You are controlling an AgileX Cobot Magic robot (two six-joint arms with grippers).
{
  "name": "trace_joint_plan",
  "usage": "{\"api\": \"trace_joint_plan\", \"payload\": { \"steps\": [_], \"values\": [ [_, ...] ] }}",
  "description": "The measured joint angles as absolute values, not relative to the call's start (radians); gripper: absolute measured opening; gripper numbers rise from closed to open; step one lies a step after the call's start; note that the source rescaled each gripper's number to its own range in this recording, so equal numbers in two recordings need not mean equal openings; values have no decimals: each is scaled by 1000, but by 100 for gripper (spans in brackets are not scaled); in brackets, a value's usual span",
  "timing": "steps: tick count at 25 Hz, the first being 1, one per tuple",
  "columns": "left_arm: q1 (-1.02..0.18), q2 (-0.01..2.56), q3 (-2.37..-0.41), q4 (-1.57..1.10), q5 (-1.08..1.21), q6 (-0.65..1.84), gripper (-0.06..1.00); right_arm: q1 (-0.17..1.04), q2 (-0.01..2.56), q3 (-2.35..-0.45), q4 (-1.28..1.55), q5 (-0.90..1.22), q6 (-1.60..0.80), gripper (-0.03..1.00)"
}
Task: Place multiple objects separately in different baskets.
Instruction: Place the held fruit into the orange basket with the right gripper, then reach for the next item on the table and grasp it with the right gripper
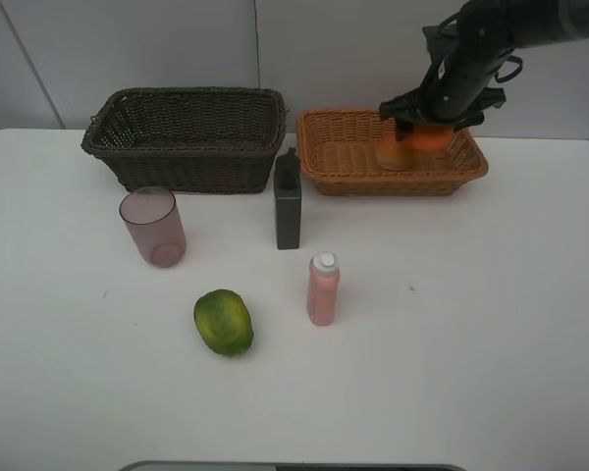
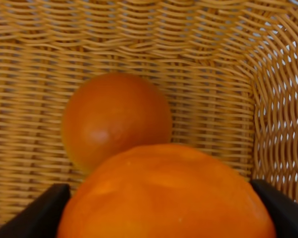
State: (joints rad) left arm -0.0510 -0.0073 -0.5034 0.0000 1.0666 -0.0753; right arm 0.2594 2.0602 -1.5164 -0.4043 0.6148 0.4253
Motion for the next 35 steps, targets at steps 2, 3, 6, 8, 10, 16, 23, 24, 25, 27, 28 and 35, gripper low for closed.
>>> {"api": "trace_joint_plan", "payload": {
  "steps": [2, 3, 6, 8, 10, 16, 23, 24, 25, 27, 28, 35],
  "values": [
    [-51, -7, -503, 0, 1067, -75, 100, 259, 2068, -1516, -420, 615, 425, 59],
    [-51, -7, -503, 0, 1067, -75, 100, 259, 2072, -1516, -424, 615, 425, 59],
    [-51, -7, -503, 0, 1067, -75, 100, 259, 2073, -1516, -447, 612, 425, 77],
    [-51, -7, -503, 0, 1067, -75, 100, 259, 2073, -1518, -450, 608, 425, 89],
    [-51, -7, -503, 0, 1067, -75, 100, 259, 2073, -1518, -450, 606, 425, 93],
    [-51, -7, -503, 0, 1067, -75, 100, 259, 2051, -1518, -449, 635, 425, 95],
    [-51, -7, -503, 0, 1067, -75, 100, 292, 1955, -1518, -380, 748, 369, 95],
    [-51, -7, -503, 0, 1067, -75, 100, 302, 1944, -1518, -361, 770, 349, 95],
    [-51, -7, -503, 0, 1067, -75, 100, 312, 1929, -1518, -344, 790, 327, 95],
    [-51, -7, -503, 0, 1067, -75, 100, 340, 1903, -1518, -319, 839, 304, 95],
    [-51, -7, -503, 0, 1067, -75, 100, 353, 1893, -1518, -310, 860, 301, 95],
    [-51, -7, -503, 0, 1067, -75, 100, 497, 1816, -1518, -282, 987, 294, 95]
  ]
}}
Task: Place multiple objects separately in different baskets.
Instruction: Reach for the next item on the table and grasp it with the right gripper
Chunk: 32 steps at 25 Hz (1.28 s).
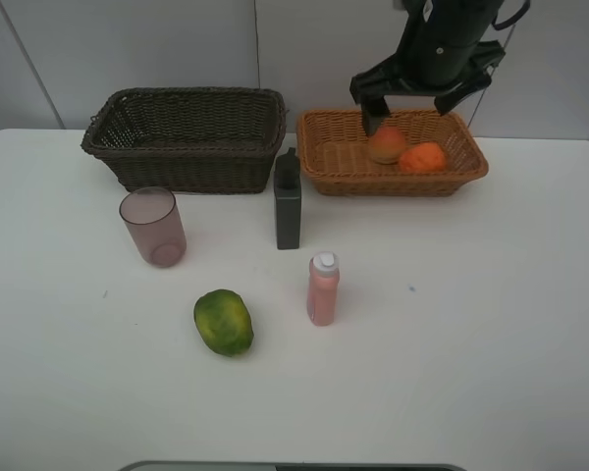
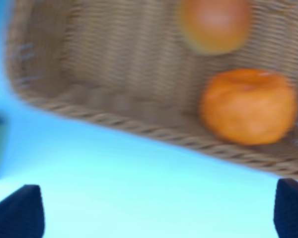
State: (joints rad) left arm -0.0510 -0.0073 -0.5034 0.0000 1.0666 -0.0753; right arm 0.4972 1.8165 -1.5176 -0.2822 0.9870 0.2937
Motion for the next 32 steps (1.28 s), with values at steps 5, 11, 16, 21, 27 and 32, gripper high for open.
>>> {"api": "trace_joint_plan", "payload": {
  "steps": [5, 11, 16, 21, 27, 32],
  "values": [
    [-51, -7, -503, 0, 1067, -75, 100, 626, 1807, -1518, -198, 1012, 295, 95],
    [-51, -7, -503, 0, 1067, -75, 100, 719, 1847, -1562, -132, 1063, 336, 95],
    [-51, -7, -503, 0, 1067, -75, 100, 747, 1946, -1689, -133, 1153, 386, 95],
    [-51, -7, -503, 0, 1067, -75, 100, 749, 2056, -1857, -141, 1209, 429, 95],
    [-51, -7, -503, 0, 1067, -75, 100, 747, 2157, -1970, -208, 1216, 473, 95],
    [-51, -7, -503, 0, 1067, -75, 100, 726, 2205, -1978, -229, 1217, 482, 95]
  ]
}}
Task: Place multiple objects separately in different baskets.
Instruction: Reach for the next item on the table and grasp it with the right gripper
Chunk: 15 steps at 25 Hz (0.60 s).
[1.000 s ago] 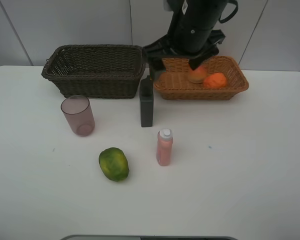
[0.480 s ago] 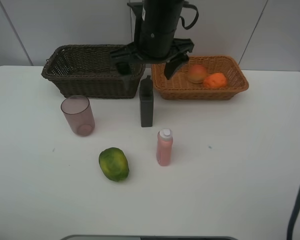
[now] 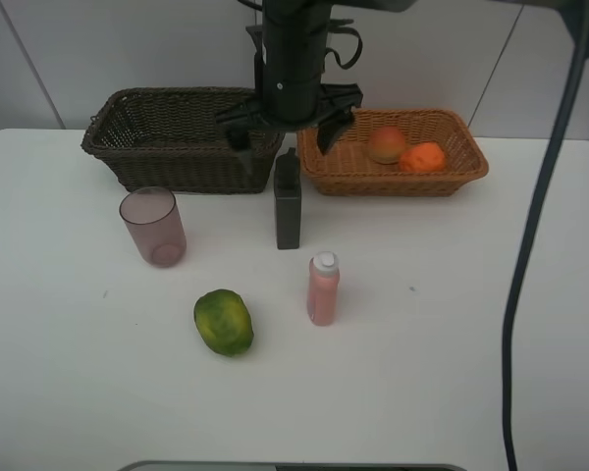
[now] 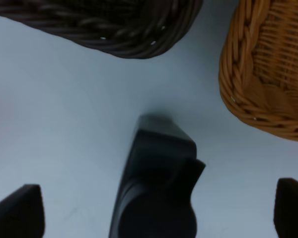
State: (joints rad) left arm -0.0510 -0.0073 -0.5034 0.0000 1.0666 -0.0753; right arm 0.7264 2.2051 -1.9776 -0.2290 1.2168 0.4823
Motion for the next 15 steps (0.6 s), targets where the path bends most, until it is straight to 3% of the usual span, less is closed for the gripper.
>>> {"api": "trace_joint_plan", "payload": {
  "steps": [12, 15],
  "values": [
    [-51, -7, -503, 0, 1067, -75, 100, 712, 2268, -1983, -222, 1211, 482, 95],
    [-51, -7, -503, 0, 1067, -75, 100, 712, 2273, -1983, -214, 1211, 482, 90]
  ]
}}
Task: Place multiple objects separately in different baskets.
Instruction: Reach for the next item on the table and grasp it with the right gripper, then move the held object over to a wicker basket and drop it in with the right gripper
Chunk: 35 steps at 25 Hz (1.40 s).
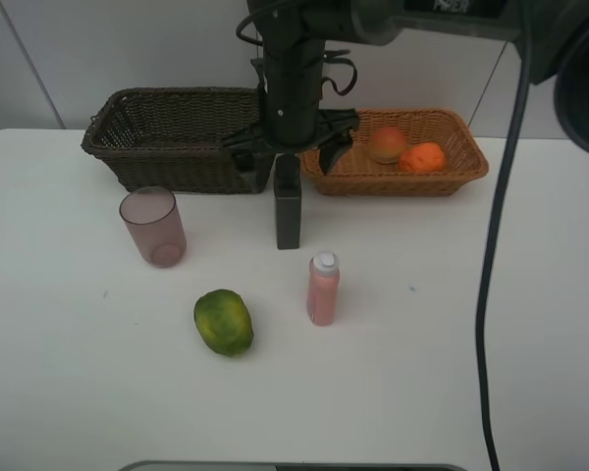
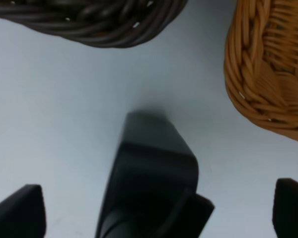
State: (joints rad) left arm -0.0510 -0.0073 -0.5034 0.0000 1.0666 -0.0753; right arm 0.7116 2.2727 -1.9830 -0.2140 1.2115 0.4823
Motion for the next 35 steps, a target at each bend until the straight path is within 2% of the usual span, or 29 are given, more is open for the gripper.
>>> {"api": "trace_joint_plan", "payload": {
  "steps": [3, 7, 9, 11, 12, 13, 15, 16, 35],
  "values": [
    [-51, -7, -503, 0, 1067, -75, 100, 712, 2284, -1984, -193, 1211, 482, 84],
    [-51, -7, -503, 0, 1067, -75, 100, 713, 2305, -1984, -171, 1201, 482, 80],
    [-51, -7, -503, 0, 1067, -75, 100, 713, 2312, -1984, -171, 1194, 482, 73],
    [-51, -7, -503, 0, 1067, -75, 100, 713, 2316, -1984, -171, 1189, 482, 59],
    [-51, -7, -503, 0, 1067, -75, 100, 713, 2316, -1984, -171, 1187, 482, 49],
    [-51, -7, -503, 0, 1067, -75, 100, 713, 2316, -1984, -171, 1186, 482, 38],
    [-51, -7, -503, 0, 1067, -75, 100, 713, 2316, -1984, -173, 1186, 482, 9],
    [-51, -7, -503, 0, 1067, -75, 100, 713, 2316, -1984, -173, 1185, 482, 12],
    [-51, -7, -503, 0, 1067, -75, 100, 713, 2315, -1985, -174, 1190, 475, 11]
  ]
}}
